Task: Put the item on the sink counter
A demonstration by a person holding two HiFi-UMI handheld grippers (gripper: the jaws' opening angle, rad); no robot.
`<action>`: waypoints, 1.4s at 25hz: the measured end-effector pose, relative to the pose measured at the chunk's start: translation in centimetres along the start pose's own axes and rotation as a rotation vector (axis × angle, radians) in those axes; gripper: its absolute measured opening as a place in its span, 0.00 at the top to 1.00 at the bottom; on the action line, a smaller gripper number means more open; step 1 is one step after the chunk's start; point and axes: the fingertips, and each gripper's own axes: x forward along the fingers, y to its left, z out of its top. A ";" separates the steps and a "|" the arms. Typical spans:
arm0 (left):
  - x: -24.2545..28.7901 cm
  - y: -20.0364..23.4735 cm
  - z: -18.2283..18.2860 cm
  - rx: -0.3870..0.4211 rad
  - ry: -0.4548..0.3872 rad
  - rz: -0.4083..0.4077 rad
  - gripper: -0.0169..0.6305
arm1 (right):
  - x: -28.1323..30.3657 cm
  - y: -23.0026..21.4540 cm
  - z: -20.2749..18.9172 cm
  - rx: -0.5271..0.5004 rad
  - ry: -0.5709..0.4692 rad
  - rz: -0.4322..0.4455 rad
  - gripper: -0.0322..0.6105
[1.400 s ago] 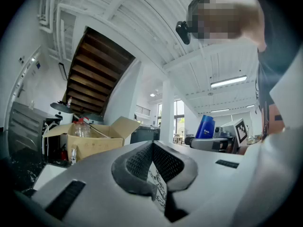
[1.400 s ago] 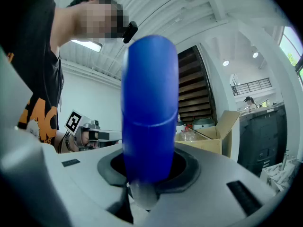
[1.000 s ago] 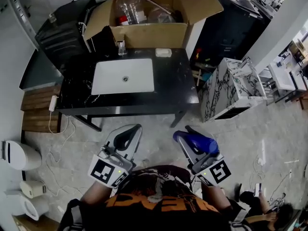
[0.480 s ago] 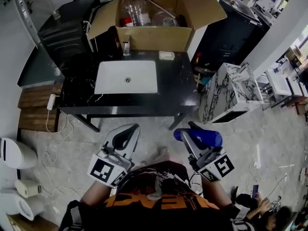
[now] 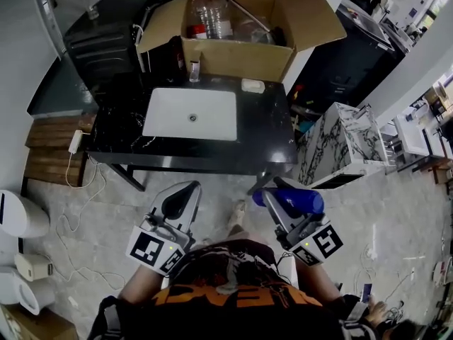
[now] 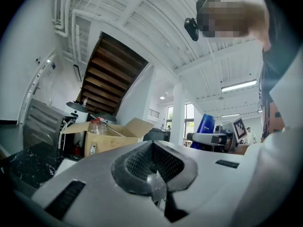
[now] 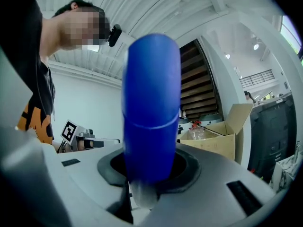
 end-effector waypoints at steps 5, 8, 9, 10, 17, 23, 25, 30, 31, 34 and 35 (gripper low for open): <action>1.6 0.0 -0.3 0.010 0.008 -0.011 0.95 | 0.4 -1.9 0.4 -0.009 -0.017 -0.011 0.74; 3.2 0.2 0.1 0.018 -0.002 -0.010 0.95 | 0.5 -3.7 0.2 -0.001 -0.019 -0.021 0.74; 3.8 0.3 0.2 0.021 -0.004 -0.009 0.95 | 0.6 -4.3 0.2 0.002 -0.021 -0.023 0.74; 4.4 0.4 0.2 0.025 -0.004 -0.009 0.95 | 0.7 -4.9 0.2 0.005 -0.025 -0.023 0.74; 8.8 1.6 0.9 0.048 -0.009 -0.003 0.95 | 2.5 -9.3 1.3 0.006 -0.064 -0.016 0.74; 12.7 3.1 1.2 0.062 -0.009 0.010 0.95 | 4.2 -13.9 0.6 0.005 -0.057 -0.021 0.74; 13.9 3.7 1.2 0.065 -0.008 0.017 0.95 | 5.0 -15.3 0.4 0.016 -0.057 -0.016 0.74; 16.7 4.3 0.5 0.056 0.013 0.025 0.95 | 6.0 -18.4 0.2 0.026 -0.061 -0.011 0.74; 17.4 4.4 0.6 0.060 0.014 0.022 0.95 | 6.2 -19.1 0.2 0.026 -0.064 -0.013 0.74; 19.2 4.5 0.6 0.072 0.020 0.013 0.95 | 6.5 -21.0 0.0 0.033 -0.068 -0.021 0.74; 19.8 4.6 0.6 0.074 0.024 0.011 0.95 | 6.6 -21.5 -0.1 0.037 -0.068 -0.026 0.74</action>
